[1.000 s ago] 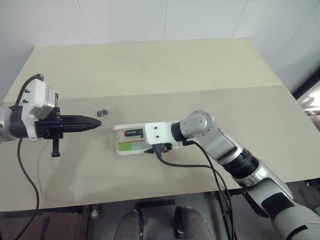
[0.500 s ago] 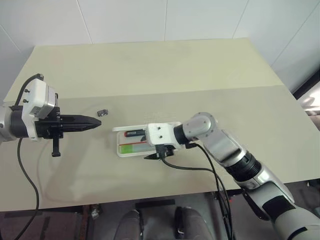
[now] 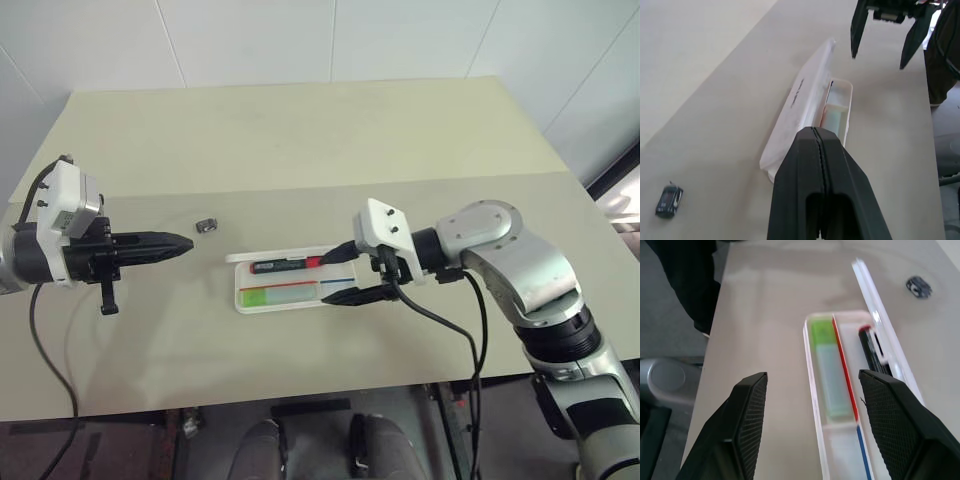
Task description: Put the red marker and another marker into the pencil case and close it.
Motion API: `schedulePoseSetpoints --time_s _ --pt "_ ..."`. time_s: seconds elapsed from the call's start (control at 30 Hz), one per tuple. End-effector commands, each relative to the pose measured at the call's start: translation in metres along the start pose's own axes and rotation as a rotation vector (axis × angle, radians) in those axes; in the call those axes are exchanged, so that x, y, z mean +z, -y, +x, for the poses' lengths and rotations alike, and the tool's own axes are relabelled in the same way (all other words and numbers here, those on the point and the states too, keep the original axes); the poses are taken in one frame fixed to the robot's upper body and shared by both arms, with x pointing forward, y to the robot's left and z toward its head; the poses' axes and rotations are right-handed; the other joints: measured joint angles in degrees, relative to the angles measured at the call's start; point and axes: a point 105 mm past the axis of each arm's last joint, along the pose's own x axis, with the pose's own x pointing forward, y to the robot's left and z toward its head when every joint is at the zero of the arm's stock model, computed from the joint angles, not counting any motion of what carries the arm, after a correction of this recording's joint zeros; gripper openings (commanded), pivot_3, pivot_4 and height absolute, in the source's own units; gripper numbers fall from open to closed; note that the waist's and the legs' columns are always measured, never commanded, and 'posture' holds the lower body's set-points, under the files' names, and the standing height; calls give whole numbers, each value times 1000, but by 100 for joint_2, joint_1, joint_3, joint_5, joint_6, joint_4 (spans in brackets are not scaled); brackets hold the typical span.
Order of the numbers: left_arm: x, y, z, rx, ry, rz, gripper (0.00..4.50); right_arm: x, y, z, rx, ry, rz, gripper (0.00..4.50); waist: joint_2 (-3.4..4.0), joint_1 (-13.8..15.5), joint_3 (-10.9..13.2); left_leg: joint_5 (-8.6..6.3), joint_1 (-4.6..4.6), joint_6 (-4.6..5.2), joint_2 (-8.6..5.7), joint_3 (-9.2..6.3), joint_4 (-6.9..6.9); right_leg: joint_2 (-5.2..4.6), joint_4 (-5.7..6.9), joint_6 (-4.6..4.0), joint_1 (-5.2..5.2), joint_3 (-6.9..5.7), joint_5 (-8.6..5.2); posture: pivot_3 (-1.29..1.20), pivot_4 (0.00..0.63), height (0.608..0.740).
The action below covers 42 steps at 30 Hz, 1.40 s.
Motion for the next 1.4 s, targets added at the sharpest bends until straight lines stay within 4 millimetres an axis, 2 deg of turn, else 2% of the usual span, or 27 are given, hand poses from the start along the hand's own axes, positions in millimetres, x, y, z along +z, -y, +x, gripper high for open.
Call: schedulePoseSetpoints --time_s 0.03,0.3,0.43,0.53,0.87,0.93,1.23,1.4 --pt "2 -11 -11 86 12 15 0 4 0 -11 -42 6 -29 3091 0 1 0 0 0 0 0 0 0 0 -1 0 0 0 0 0 150 740" --pt "-20 -29 -21 194 -52 -6 0 -3 10 -25 -113 -23 -18 3091 0 -5 0 -1 0 0 0 3 -2 -1 -4 0 0 1 0 0 150 740" --pt "-43 -46 -26 302 -117 -2 0 -4 11 -24 -119 -23 -22 3091 0 1 0 -1 0 0 -1 3 -2 -1 -4 0 -1 0 0 0 150 740" --pt "-47 -62 -23 374 -79 -22 0 -1 11 -22 -116 -12 -25 3091 -1 7 0 -1 -1 1 -1 4 -1 -1 -3 0 -1 0 0 0 150 740" --pt "-64 -108 7 519 20 -93 0 2 12 -19 -124 -4 -35 3091 -8 108 -3 -3 -5 4 -3 6 12 -2 2 0 -1 -2 0 0 150 740" --pt "-69 -114 18 523 41 -134 0 2 12 -19 -126 -4 -38 3091 -10 119 -3 -3 -5 5 -4 10 13 -2 0 1 -1 -1 0 0 150 740" --pt "-100 -119 55 518 -42 -124 0 2 13 -19 -135 -12 -48 3091 -16 138 -5 -5 -6 7 -3 13 22 -2 1 1 -1 -2 1 0 150 740" --pt "-107 -123 59 550 -63 -98 0 1 13 -19 -139 -22 -55 3091 -21 132 -6 -6 -7 8 -3 13 25 -3 1 2 -1 -2 1 0 150 740"
